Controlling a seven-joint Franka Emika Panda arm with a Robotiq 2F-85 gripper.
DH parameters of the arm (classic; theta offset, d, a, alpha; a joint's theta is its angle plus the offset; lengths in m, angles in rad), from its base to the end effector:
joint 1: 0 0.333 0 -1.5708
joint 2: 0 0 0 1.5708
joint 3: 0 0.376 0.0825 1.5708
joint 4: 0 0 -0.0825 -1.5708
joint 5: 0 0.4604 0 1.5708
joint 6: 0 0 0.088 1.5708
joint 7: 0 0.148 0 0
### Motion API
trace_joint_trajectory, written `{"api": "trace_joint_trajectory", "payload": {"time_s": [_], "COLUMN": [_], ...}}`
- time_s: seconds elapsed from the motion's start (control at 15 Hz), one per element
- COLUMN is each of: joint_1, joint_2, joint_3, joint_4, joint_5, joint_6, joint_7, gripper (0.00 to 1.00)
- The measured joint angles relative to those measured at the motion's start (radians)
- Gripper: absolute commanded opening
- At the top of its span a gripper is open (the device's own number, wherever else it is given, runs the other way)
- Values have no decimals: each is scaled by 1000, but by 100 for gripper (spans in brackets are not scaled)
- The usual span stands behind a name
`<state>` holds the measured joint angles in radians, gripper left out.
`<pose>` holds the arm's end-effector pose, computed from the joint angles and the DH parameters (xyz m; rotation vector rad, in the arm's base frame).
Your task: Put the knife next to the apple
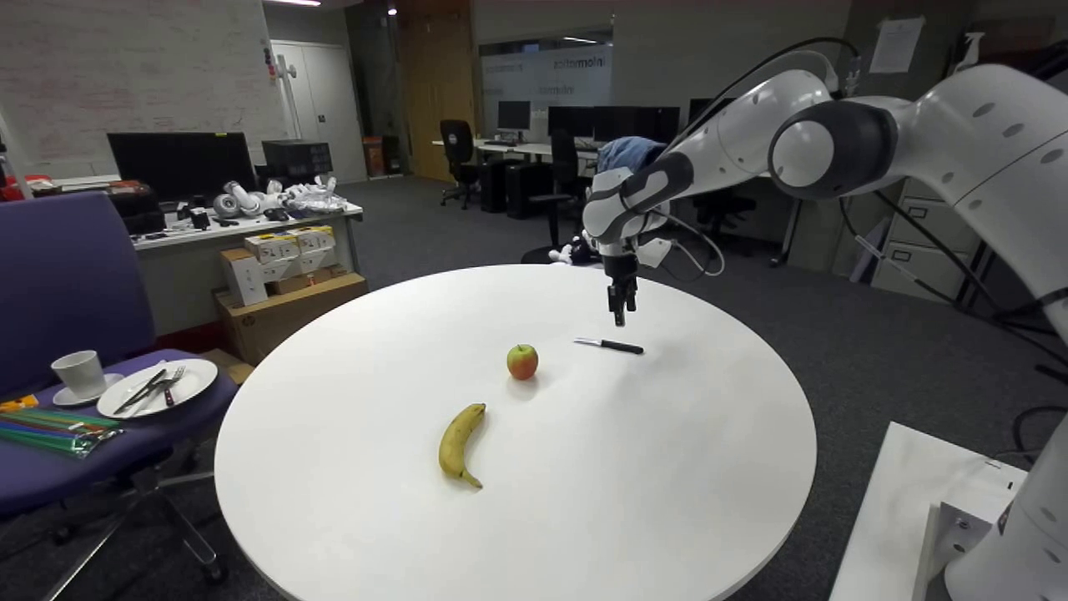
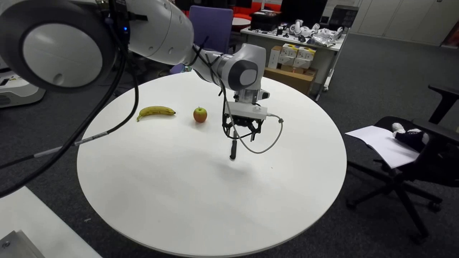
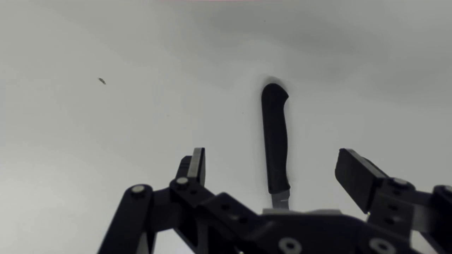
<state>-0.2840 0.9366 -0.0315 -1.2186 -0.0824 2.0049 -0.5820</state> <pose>0.8041 -0.2645 0.1454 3.0667 0.4913 -0.2766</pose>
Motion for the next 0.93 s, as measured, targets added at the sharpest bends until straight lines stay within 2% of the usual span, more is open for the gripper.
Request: {"api": "trace_joint_trajectory", "payload": {"time_s": [0.93], "joint_1": [15], "joint_2": [96], "joint_3": [0], "joint_4": [82], "joint_5": [-2], "joint_6": [-52], "joint_7": [3], "gripper": [100]}}
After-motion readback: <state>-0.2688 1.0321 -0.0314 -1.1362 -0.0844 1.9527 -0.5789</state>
